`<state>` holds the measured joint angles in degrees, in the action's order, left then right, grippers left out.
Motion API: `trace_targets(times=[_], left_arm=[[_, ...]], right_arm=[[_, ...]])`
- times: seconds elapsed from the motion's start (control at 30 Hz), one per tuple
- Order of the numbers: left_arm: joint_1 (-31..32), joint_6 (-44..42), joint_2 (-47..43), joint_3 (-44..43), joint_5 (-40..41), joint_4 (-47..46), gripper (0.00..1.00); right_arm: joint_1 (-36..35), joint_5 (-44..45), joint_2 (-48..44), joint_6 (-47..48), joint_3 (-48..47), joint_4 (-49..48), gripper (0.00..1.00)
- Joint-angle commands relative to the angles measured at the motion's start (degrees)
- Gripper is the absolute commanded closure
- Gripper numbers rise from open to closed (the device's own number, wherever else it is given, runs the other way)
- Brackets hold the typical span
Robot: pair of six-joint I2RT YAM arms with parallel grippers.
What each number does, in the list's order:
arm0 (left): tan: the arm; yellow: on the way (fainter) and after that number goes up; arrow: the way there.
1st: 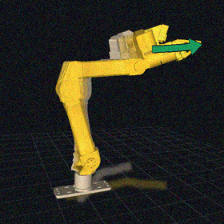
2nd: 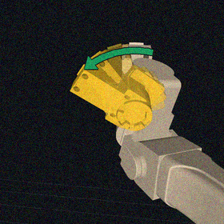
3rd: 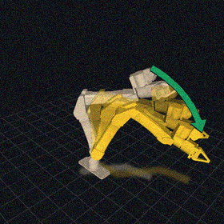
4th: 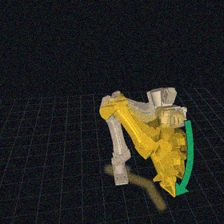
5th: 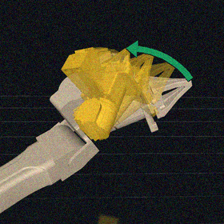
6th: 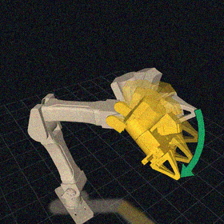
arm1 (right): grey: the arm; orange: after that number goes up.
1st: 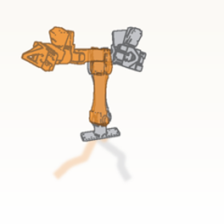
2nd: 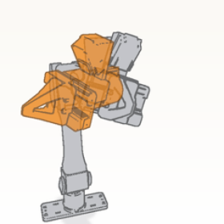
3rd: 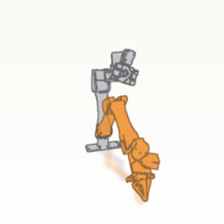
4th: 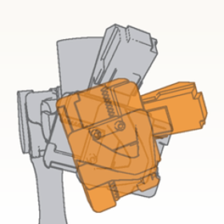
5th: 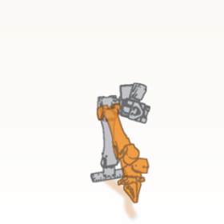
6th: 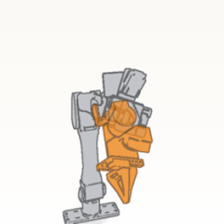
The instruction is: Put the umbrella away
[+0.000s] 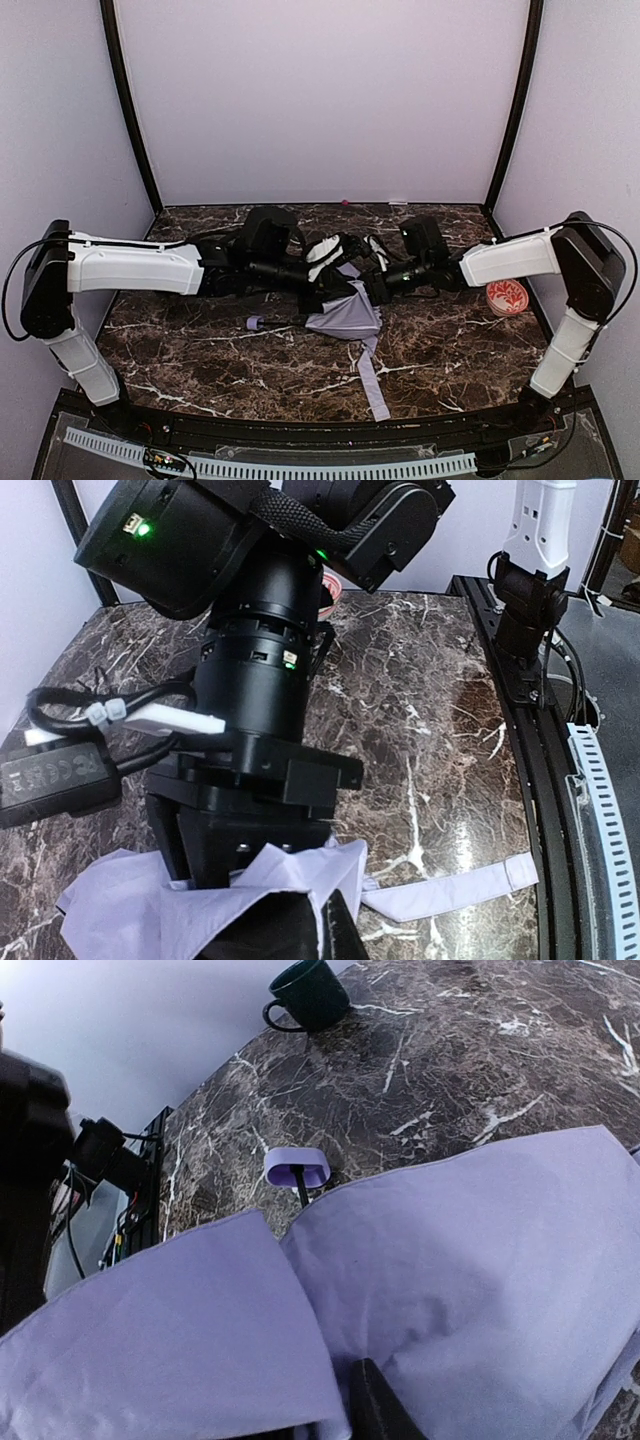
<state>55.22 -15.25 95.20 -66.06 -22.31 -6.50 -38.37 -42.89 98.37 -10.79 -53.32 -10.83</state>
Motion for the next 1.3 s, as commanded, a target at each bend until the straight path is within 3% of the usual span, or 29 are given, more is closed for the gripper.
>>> trace_targets(times=[0.0, 0.13, 0.23, 0.43, 0.57, 0.8, 1.07, 1.27], left_arm=[[-1.7, -2.4, 1.6, -3.4, 0.7, 2.3, 1.00], [-1.7, -3.0, 1.3, -2.6, -0.4, 2.5, 1.00], [-1.6, -3.6, 1.1, -2.7, -3.0, 1.5, 1.00], [-2.1, -6.4, 4.1, -8.5, -3.4, 3.1, 1.00], [-5.8, -4.5, 8.1, -12.8, -4.6, 4.0, 1.00], [-13.0, -5.6, 22.7, -23.5, -5.0, 10.0, 1.00], [-16.5, -11.4, 32.1, -23.8, -2.5, 15.1, 1.00], [-17.1, -17.3, 33.6, -21.7, -3.1, 15.4, 1.00]], right_arm=[[3.9, -3.5, -0.8, -0.6, 1.1, 0.7, 0.68], [7.7, 0.8, -5.5, 1.1, 1.9, 2.8, 0.57], [7.9, 3.3, -3.9, 2.5, 1.3, 4.3, 0.54], [7.9, 1.3, 9.4, 0.0, -3.9, 1.7, 0.56], [7.7, 0.1, 15.8, 1.8, -6.6, 3.0, 0.61], [7.8, 1.0, 21.2, 3.3, -5.7, 2.7, 0.64], [8.6, 3.3, 20.2, 0.3, -3.8, -0.6, 0.66], [11.1, 10.9, 12.0, -4.1, -0.3, -3.7, 0.65]])
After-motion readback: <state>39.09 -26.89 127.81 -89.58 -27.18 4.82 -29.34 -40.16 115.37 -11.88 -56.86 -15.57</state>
